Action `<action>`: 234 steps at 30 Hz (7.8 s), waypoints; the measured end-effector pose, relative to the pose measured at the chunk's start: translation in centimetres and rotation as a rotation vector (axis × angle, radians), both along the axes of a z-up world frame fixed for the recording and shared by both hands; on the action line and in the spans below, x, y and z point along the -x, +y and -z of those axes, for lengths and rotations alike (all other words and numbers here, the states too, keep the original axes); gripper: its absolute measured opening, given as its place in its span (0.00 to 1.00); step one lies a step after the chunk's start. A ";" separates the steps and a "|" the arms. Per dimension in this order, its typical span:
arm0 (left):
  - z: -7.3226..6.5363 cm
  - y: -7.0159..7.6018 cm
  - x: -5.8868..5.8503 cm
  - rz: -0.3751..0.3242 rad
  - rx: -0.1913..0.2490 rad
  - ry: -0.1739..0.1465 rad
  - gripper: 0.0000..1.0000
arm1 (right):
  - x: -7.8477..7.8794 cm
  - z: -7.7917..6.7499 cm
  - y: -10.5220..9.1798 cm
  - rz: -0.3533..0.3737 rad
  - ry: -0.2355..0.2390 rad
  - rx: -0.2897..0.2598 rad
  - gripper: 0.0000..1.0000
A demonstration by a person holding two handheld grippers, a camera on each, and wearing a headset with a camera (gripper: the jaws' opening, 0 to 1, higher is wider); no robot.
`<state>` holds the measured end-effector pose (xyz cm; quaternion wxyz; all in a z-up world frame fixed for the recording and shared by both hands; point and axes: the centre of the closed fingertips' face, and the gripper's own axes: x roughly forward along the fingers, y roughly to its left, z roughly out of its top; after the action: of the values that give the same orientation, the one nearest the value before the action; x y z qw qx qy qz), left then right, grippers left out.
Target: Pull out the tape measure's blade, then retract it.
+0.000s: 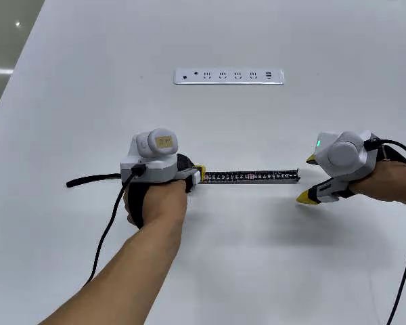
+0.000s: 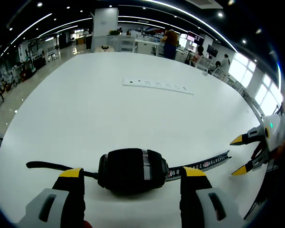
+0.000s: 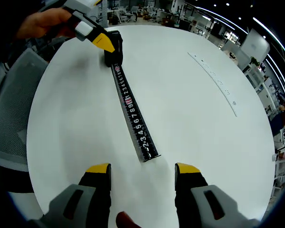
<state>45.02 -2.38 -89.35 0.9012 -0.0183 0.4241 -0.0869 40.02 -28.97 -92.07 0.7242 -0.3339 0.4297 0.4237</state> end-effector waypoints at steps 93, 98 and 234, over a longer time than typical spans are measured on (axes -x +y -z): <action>1.2 -0.3 -1.2 0.020 0.018 0.010 0.63 | -1.3 1.2 1.0 -0.360 0.082 0.095 0.14; 1.2 -0.3 -1.2 0.022 0.019 0.011 0.63 | -1.3 1.2 1.3 -0.363 0.081 0.091 0.14; 1.4 -0.3 -1.3 0.036 0.022 0.024 0.63 | -2.3 1.5 10.6 -0.384 0.136 -0.003 0.14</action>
<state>46.30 -2.70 -90.73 0.8941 -0.0215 0.4342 -0.1072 42.31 -18.35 -93.52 0.6000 -0.3791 0.4054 0.5761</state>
